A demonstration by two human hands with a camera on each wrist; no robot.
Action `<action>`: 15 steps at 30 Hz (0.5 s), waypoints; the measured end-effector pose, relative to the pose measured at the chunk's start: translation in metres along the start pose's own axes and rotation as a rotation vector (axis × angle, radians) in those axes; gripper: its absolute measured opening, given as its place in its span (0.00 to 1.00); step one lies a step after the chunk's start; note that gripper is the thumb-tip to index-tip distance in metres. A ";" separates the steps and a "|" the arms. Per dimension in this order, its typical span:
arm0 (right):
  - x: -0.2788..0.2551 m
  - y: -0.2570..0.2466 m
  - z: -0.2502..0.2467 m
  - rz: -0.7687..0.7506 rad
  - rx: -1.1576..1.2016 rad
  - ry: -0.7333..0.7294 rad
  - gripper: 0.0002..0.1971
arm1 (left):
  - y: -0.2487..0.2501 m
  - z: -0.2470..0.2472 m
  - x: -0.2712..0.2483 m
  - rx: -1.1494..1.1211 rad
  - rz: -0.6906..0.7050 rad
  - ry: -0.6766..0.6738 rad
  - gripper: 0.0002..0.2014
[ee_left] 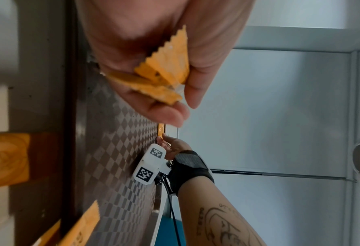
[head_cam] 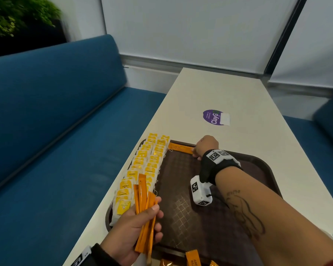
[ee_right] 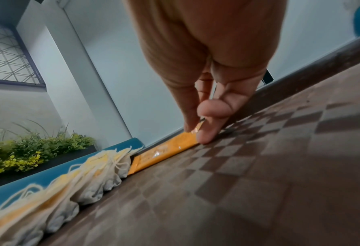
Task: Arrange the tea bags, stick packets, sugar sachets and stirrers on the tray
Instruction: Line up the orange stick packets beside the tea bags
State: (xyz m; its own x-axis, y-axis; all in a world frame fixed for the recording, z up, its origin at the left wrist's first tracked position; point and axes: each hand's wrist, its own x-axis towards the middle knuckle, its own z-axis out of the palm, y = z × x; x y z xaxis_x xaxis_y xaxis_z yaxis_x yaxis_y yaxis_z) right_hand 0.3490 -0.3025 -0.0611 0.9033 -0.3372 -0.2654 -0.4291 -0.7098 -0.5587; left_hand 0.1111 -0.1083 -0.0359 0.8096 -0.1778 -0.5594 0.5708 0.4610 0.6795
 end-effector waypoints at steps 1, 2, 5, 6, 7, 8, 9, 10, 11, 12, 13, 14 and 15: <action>0.000 0.001 0.000 -0.008 -0.001 0.002 0.10 | 0.000 0.000 0.000 -0.012 -0.005 -0.007 0.11; -0.002 0.002 -0.002 -0.023 0.020 0.003 0.09 | 0.001 0.000 0.000 -0.020 -0.007 -0.014 0.11; -0.003 0.008 -0.004 -0.063 0.053 0.007 0.12 | 0.001 0.002 0.000 -0.021 -0.003 -0.030 0.12; -0.004 0.008 -0.005 -0.072 0.027 0.012 0.13 | 0.000 0.002 -0.001 -0.018 -0.004 -0.031 0.12; -0.004 0.007 -0.004 -0.076 -0.012 0.020 0.14 | 0.000 0.002 -0.001 -0.014 -0.005 -0.030 0.12; -0.006 0.006 -0.003 -0.077 -0.055 0.026 0.14 | -0.001 0.002 -0.002 -0.013 -0.007 -0.027 0.12; -0.007 0.005 -0.003 -0.084 -0.093 0.027 0.15 | -0.001 0.002 -0.002 -0.015 -0.009 -0.025 0.12; -0.008 0.004 -0.004 -0.087 -0.121 0.021 0.15 | -0.001 0.002 -0.003 -0.019 -0.009 -0.022 0.12; -0.009 0.003 -0.004 -0.094 -0.145 0.015 0.15 | -0.001 0.003 -0.003 -0.021 -0.010 -0.020 0.12; -0.010 0.003 -0.005 -0.104 -0.170 0.013 0.15 | -0.001 0.003 -0.004 -0.022 -0.010 -0.016 0.12; -0.010 0.003 -0.006 -0.119 -0.195 0.013 0.15 | -0.001 0.003 -0.004 -0.020 -0.010 -0.013 0.12; -0.010 0.002 -0.007 -0.141 -0.227 0.012 0.14 | -0.001 0.003 -0.004 -0.018 -0.011 -0.010 0.12; -0.011 0.000 -0.008 -0.171 -0.268 0.013 0.14 | -0.001 0.003 -0.004 -0.016 -0.013 -0.009 0.12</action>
State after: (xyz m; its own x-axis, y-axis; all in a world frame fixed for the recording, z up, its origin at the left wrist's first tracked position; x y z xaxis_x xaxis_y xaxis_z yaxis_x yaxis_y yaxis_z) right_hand 0.3393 -0.3039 -0.0523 0.9631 -0.2052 -0.1742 -0.2569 -0.8939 -0.3673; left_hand 0.1079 -0.1101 -0.0327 0.8037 -0.1917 -0.5634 0.5787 0.4722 0.6649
